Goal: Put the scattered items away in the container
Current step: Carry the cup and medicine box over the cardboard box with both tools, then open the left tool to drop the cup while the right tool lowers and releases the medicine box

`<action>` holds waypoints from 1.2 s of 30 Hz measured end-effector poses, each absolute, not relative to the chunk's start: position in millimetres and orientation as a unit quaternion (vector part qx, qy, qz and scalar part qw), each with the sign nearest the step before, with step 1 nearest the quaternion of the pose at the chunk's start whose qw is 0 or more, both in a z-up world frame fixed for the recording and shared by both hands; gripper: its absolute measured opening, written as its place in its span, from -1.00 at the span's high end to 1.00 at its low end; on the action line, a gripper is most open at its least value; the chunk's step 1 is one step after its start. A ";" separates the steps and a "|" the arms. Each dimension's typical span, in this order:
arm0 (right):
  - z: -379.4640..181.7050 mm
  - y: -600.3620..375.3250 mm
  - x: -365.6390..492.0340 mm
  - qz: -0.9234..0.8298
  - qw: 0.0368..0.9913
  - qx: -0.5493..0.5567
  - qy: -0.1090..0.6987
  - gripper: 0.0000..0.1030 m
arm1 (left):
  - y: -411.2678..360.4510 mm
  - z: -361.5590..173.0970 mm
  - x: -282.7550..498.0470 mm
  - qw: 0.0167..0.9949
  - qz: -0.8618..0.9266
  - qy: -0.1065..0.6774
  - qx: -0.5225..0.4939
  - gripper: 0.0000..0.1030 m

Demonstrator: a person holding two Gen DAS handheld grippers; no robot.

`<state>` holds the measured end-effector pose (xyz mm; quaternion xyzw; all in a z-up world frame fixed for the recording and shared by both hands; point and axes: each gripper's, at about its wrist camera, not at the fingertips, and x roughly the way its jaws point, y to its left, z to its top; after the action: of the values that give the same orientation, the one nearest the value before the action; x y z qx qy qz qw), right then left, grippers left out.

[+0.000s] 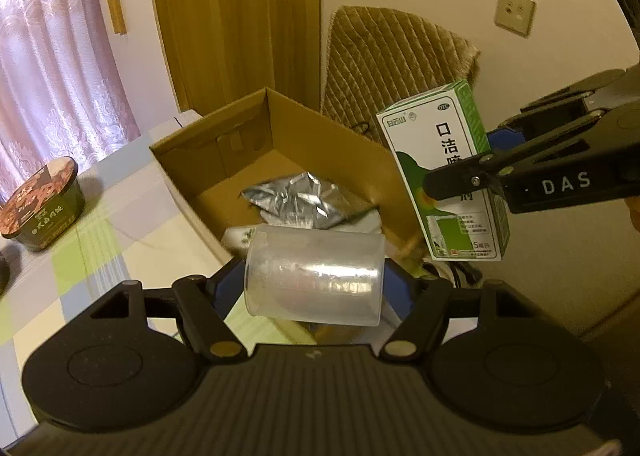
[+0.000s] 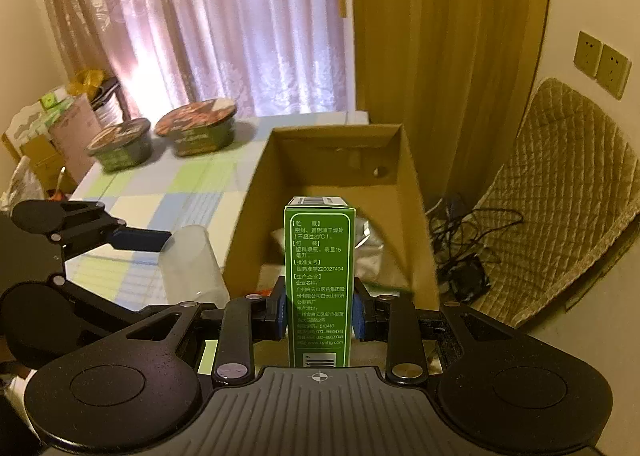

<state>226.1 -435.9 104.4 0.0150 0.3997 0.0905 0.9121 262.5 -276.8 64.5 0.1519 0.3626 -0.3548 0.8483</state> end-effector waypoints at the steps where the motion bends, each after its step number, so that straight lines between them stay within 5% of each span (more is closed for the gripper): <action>1: 103.1 -439.5 231.3 0.088 0.912 0.014 0.400 0.37 | -280.1 63.9 267.3 0.849 -0.354 0.362 0.149 -0.34; 27: 72.1 -465.0 295.5 0.066 0.910 0.012 0.409 0.37 | -311.5 35.6 327.9 0.855 -0.350 0.369 0.106 -0.34; 29: 70.7 -466.8 296.5 0.064 0.910 0.014 0.410 0.37 | -313.8 33.1 329.6 0.853 -0.351 0.370 0.111 -0.42; 30: 70.0 -467.6 296.8 0.063 0.910 0.014 0.410 0.37 | -314.5 31.3 330.4 0.852 -0.348 0.372 0.117 -0.65; 36: 68.1 -469.9 297.2 0.060 0.910 0.015 0.411 0.37 | -300.3 27.7 331.2 0.858 -0.335 0.371 0.115 -0.65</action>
<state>297.2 -469.9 68.1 0.0152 0.4109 0.0599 0.9096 331.2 -300.3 27.7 0.1148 0.3714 -0.3350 0.8583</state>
